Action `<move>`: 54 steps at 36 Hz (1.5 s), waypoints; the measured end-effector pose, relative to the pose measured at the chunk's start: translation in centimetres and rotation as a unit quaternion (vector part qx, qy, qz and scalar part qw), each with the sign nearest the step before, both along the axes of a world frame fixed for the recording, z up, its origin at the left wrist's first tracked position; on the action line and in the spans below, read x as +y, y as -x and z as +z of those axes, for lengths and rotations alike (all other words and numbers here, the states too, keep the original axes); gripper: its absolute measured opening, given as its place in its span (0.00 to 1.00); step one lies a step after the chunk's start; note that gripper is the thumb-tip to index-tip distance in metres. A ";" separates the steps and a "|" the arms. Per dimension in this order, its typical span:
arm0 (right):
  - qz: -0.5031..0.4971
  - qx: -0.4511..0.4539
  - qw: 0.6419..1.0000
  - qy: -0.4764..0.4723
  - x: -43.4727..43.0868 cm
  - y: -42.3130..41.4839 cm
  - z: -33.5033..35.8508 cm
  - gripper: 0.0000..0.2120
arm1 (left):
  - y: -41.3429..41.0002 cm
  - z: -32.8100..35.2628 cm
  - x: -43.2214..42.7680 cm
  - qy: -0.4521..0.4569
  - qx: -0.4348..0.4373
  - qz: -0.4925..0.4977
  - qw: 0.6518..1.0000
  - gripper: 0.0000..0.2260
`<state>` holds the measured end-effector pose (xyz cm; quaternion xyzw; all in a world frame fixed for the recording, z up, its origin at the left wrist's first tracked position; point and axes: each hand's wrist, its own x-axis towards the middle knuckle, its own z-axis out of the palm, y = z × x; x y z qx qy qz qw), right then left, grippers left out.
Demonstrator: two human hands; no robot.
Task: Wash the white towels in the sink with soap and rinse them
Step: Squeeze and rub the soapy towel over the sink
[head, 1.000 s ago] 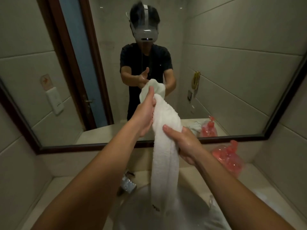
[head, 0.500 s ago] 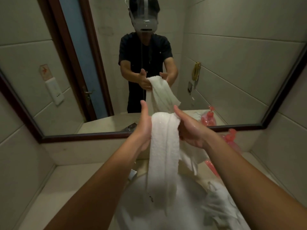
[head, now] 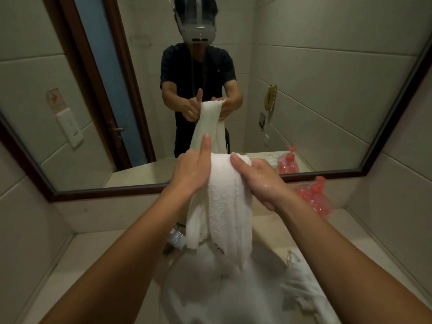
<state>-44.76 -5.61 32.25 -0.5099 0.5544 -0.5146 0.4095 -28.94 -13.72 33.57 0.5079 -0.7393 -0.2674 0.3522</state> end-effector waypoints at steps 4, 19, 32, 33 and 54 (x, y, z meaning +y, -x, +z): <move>0.008 -0.041 0.999 -0.002 -0.7 -1.0 0.9 0.22 | -0.4 -2.7 -0.5 0.048 0.115 -0.034 0.992 0.37; -0.019 0.091 0.995 0.020 -1.3 0.4 3.4 0.27 | 3.4 -1.5 2.0 -0.054 0.275 -0.003 0.960 0.40; -0.107 0.005 0.992 0.064 -1.6 -1.7 -0.7 0.36 | 3.7 0.4 0.1 -0.077 0.226 0.034 0.971 0.33; -0.110 -0.016 0.991 0.072 -1.8 -2.2 -1.2 0.34 | 3.8 0.6 0.0 -0.077 0.218 0.036 0.972 0.33; -0.139 -0.126 0.982 -0.020 -5.1 -3.1 0.7 0.37 | 2.8 -3.2 1.0 -0.004 0.164 0.023 0.986 0.26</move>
